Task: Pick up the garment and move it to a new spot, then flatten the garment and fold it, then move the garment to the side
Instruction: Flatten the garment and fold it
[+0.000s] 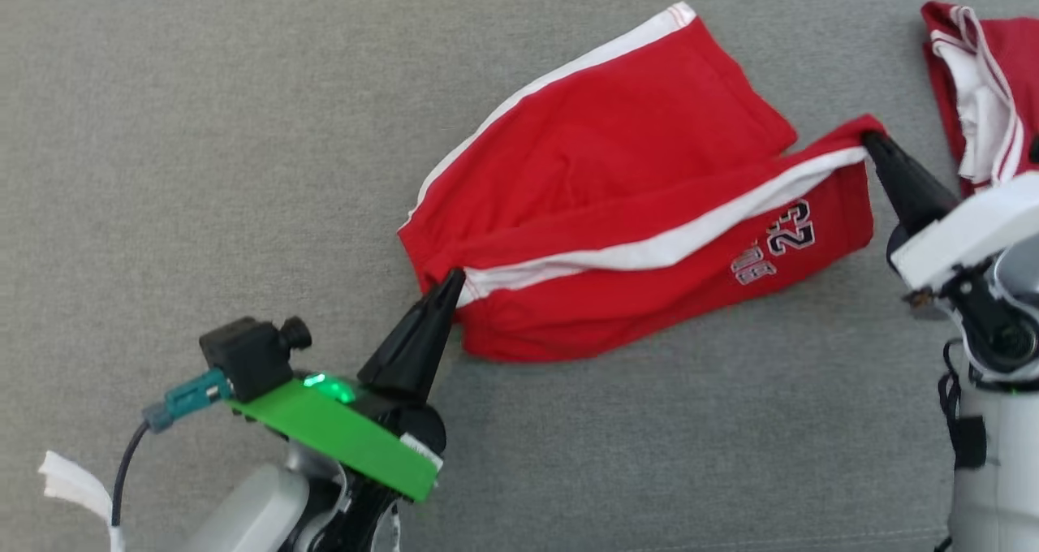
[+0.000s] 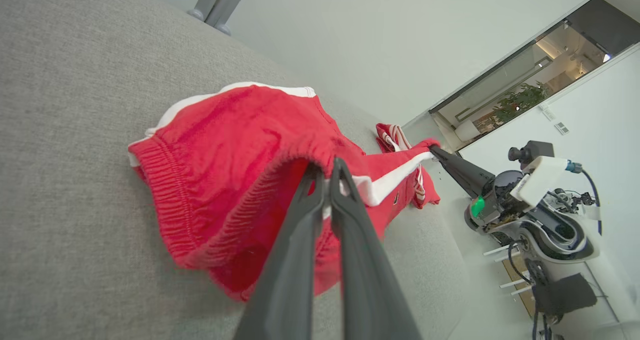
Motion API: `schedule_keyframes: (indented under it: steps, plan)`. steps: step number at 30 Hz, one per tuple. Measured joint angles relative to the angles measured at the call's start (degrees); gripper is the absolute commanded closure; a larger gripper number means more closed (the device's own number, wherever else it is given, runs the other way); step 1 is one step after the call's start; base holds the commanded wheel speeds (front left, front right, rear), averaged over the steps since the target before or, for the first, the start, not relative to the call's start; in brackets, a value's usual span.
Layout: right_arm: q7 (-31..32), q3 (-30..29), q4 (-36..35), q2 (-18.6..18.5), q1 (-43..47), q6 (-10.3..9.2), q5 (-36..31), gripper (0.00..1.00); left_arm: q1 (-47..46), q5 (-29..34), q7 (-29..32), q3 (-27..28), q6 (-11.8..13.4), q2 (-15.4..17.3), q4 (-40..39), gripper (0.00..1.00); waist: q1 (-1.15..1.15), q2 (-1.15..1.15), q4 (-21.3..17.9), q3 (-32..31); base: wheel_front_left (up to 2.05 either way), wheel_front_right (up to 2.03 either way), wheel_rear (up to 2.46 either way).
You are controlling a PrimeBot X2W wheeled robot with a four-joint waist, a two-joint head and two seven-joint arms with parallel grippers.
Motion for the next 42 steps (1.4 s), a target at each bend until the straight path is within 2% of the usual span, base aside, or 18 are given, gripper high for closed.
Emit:
schedule_keyframes:
  steps: [6, 10, 17, 28, 38, 40, 41, 42]
  plan:
    - [5.7, -2.6, 8.8, 0.0, -14.6, 0.0, -7.0, 1.0, -9.0, -2.6, 0.9, 1.4, -1.1, -5.8, 6.0, 1.0, 0.0, 0.0, 3.7, 3.8, 0.0, 0.0, 0.0]
    - [7.0, -4.5, 14.9, 0.0, -22.3, 0.0, -12.2, 1.0, -13.1, -2.7, 0.3, 2.0, -2.1, -8.7, 11.0, 1.0, 0.0, 0.0, 6.0, 6.3, 0.0, 0.0, 0.0]
    - [7.7, -5.4, 21.5, 0.1, -29.7, 0.0, -18.2, 1.0, -15.5, -4.4, -0.5, 2.2, -4.1, -12.5, 16.6, 1.0, 0.0, 0.0, 10.0, 9.2, 0.0, 0.0, 0.0]
    - [5.5, -7.6, 27.7, -0.3, -35.0, 0.0, -24.7, 1.0, -16.7, -4.9, -2.2, 2.6, -5.6, -14.2, 20.1, 1.0, 0.0, 0.0, 12.2, 11.9, 0.0, 0.0, 0.0]
    - [2.8, -9.2, 31.4, -0.6, -36.3, 0.01, -26.7, 1.0, -17.1, -5.0, -2.6, 3.0, -5.7, -14.2, 20.7, 1.0, 0.0, 0.0, 12.3, 11.5, 0.0, 0.0, 0.0]
    - [1.7, -8.9, 31.9, -0.5, -36.4, 0.0, -26.3, 1.0, -17.1, -5.0, -2.6, 2.9, -5.7, -14.2, 21.0, 0.94, 0.01, 0.0, 12.2, 11.3, 0.0, 0.0, 0.0]
    - [1.1, -8.5, 32.1, -0.5, -36.5, 0.0, -25.7, 1.0, -17.1, -5.0, -2.6, 2.9, -5.7, -14.3, 21.1, 0.73, 0.01, 0.0, 12.1, 11.2, 0.0, 0.0, 0.0]
    - [0.4, -8.3, 32.1, -0.4, -36.5, 0.01, -25.3, 0.57, -17.1, -5.0, -2.8, 2.9, -5.6, -14.3, 21.2, 0.51, 0.0, 0.0, 12.1, 11.1, 0.0, 0.0, 0.0]
